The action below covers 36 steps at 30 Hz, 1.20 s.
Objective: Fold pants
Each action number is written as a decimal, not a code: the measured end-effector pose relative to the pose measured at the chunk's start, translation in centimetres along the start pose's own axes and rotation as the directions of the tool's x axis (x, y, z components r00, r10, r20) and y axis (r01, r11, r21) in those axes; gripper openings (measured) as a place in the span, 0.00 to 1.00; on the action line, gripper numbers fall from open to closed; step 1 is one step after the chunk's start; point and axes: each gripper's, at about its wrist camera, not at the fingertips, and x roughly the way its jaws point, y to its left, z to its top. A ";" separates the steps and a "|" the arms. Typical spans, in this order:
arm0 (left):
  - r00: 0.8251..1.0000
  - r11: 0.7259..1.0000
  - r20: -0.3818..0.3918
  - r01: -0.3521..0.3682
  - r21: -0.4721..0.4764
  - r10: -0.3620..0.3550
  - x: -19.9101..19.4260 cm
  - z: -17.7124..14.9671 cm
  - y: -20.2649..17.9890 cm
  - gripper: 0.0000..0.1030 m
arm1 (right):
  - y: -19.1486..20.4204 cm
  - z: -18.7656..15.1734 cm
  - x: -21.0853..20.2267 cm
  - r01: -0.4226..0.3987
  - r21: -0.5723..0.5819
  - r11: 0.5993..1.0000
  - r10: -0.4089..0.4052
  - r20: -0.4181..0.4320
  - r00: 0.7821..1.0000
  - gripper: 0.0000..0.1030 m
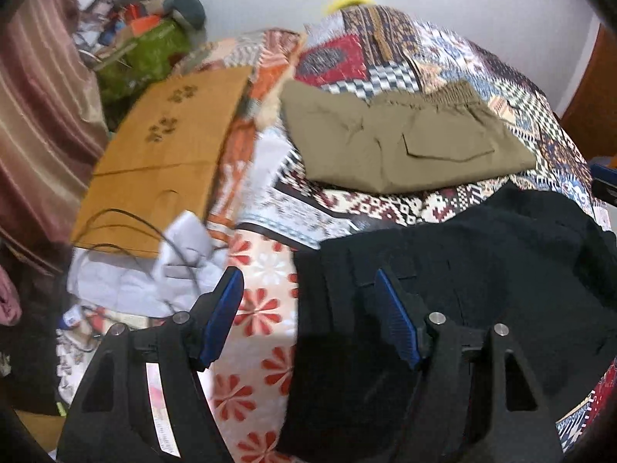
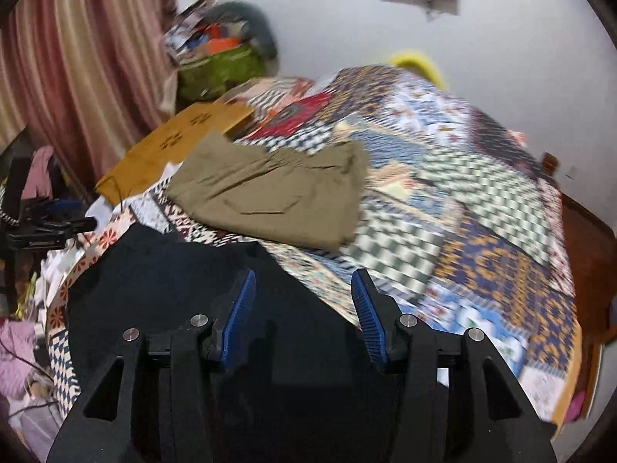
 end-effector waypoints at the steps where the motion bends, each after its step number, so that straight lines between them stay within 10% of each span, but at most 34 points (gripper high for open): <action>1: 1.000 1.000 -0.012 0.012 0.004 -0.012 0.7 0.2 -0.3 0.68 | 0.5 0.3 1.2 -0.013 -0.017 1.000 0.012 -0.022 1.000 0.47; 15: 0.980 0.987 -0.117 0.162 0.024 -0.158 6.2 0.7 -2.0 0.58 | 3.8 1.6 9.5 -0.136 -0.117 0.984 0.107 -0.230 0.967 0.46; 20: 0.980 0.984 -0.103 0.175 0.017 -0.172 6.3 0.9 -1.9 0.48 | 4.6 1.6 11.2 -0.184 -0.129 0.974 0.140 -0.292 0.946 0.20; 24: 0.995 0.994 -0.040 0.096 0.058 -0.094 5.2 1.1 -2.0 0.21 | 5.2 1.7 11.1 -0.167 -0.163 0.972 0.119 -0.271 0.955 0.09; 36: 0.994 0.995 0.105 -0.016 0.095 0.006 2.0 2.9 -1.2 0.18 | 5.8 3.7 7.5 -0.042 -0.252 0.967 0.031 -0.048 0.998 0.06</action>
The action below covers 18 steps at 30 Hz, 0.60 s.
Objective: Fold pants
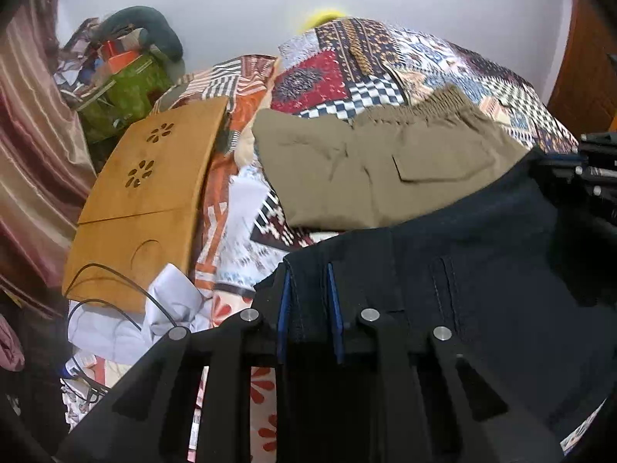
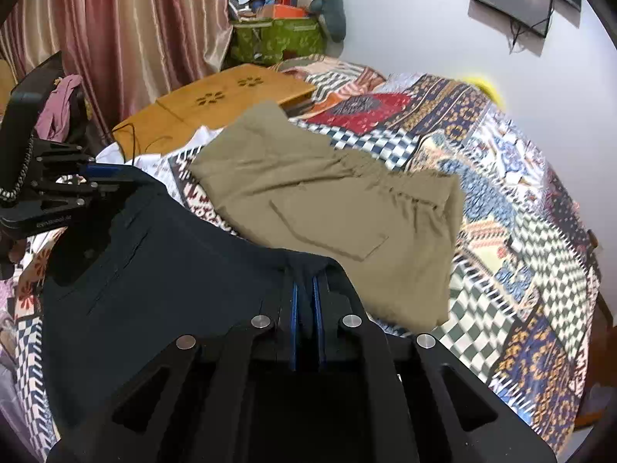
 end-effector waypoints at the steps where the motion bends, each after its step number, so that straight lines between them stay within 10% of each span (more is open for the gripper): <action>1: 1.000 1.000 -0.005 -0.002 -0.001 0.002 0.4 0.4 0.1 0.18 | -0.2 0.2 0.3 0.006 0.001 1.000 -0.006 -0.004 1.000 0.06; 9: 0.993 1.000 -0.113 -0.011 0.010 0.012 4.2 0.8 0.1 0.28 | -1.3 0.4 3.3 -0.013 0.062 0.998 0.020 -0.109 0.994 0.10; 18: 0.999 0.994 -0.033 -0.021 -0.107 0.018 -2.5 0.1 3.1 0.61 | -4.9 -1.7 -3.8 0.045 0.194 0.980 -0.043 -0.012 0.999 0.35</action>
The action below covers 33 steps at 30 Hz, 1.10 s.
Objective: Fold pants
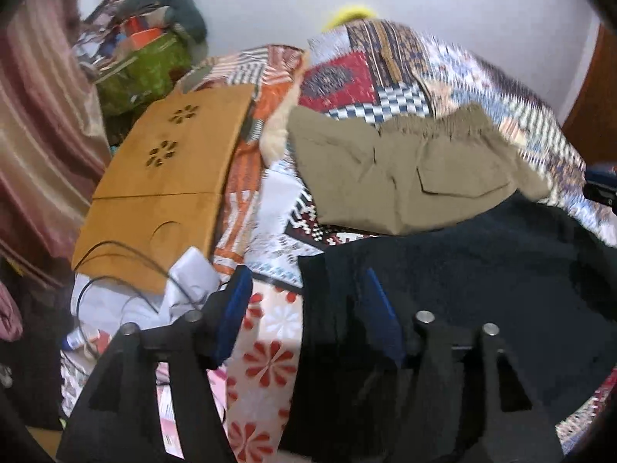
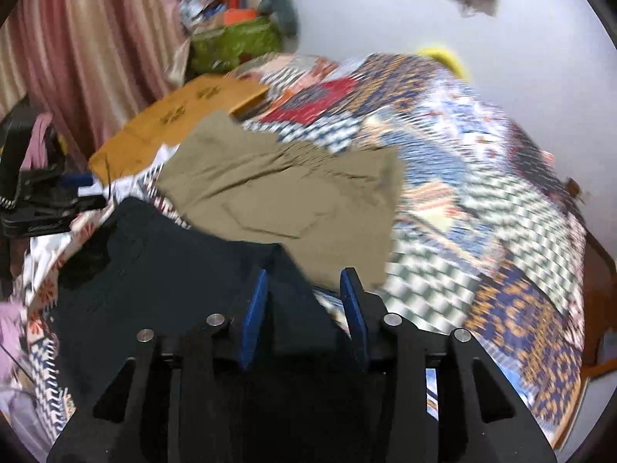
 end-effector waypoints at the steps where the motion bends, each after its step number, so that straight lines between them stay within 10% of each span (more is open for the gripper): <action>1: 1.000 1.000 0.005 -0.002 -0.017 0.003 -0.8 -0.3 0.5 0.61 | -0.8 -0.4 -1.2 0.009 0.025 1.000 -0.009 0.014 1.000 0.35; 16: 0.995 0.995 -0.092 0.023 -0.100 -0.032 -2.8 -7.7 -0.2 0.62 | -10.3 -11.2 -17.9 0.302 0.310 0.901 -0.349 0.108 0.931 0.48; 33: 0.987 1.000 -0.162 0.003 -0.025 -0.007 -0.2 -10.6 -4.3 0.51 | -15.4 -28.3 -18.4 0.418 0.537 0.733 -0.361 -0.214 0.908 0.48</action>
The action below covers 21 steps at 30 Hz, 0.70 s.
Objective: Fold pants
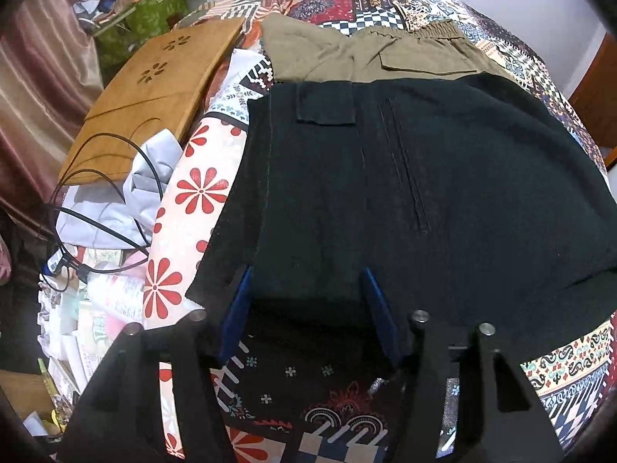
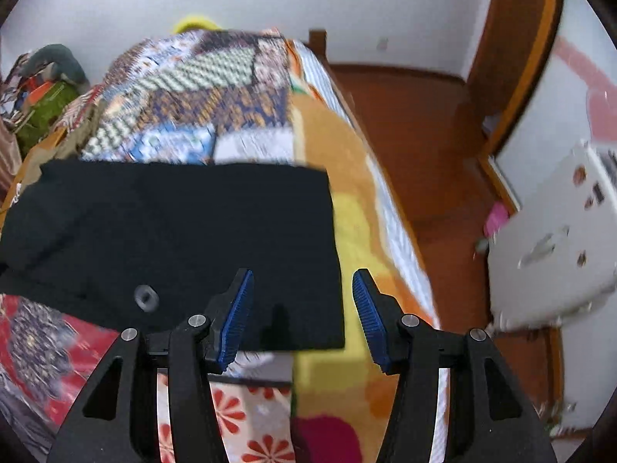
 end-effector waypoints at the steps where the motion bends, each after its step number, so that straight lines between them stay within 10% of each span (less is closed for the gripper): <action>1: 1.000 1.000 0.006 -0.005 0.001 0.005 -0.1 -0.1 0.0 0.48 | -0.6 -0.5 0.4 -0.010 0.019 1.000 0.010 -0.014 1.000 0.48; 3: 0.997 0.997 0.019 -0.071 0.023 0.071 -0.3 -0.1 -0.1 0.26 | -1.3 -1.2 1.0 -0.033 0.054 0.998 0.035 -0.031 0.999 0.48; 8: 0.996 0.995 0.033 -0.085 0.041 0.084 -0.6 0.1 0.2 0.20 | -1.2 -2.4 2.9 -0.102 0.102 0.989 0.110 -0.069 0.992 0.47; 13: 0.988 0.991 0.105 -0.121 0.052 0.115 -2.7 0.5 0.3 0.18 | -1.0 -2.9 3.0 -0.057 0.091 0.994 0.061 -0.042 0.997 0.18; 21: 0.979 0.995 0.185 -0.095 0.029 0.088 -6.5 1.6 1.3 0.18 | -1.3 -2.7 3.1 -0.040 0.073 0.997 0.042 -0.025 0.999 0.09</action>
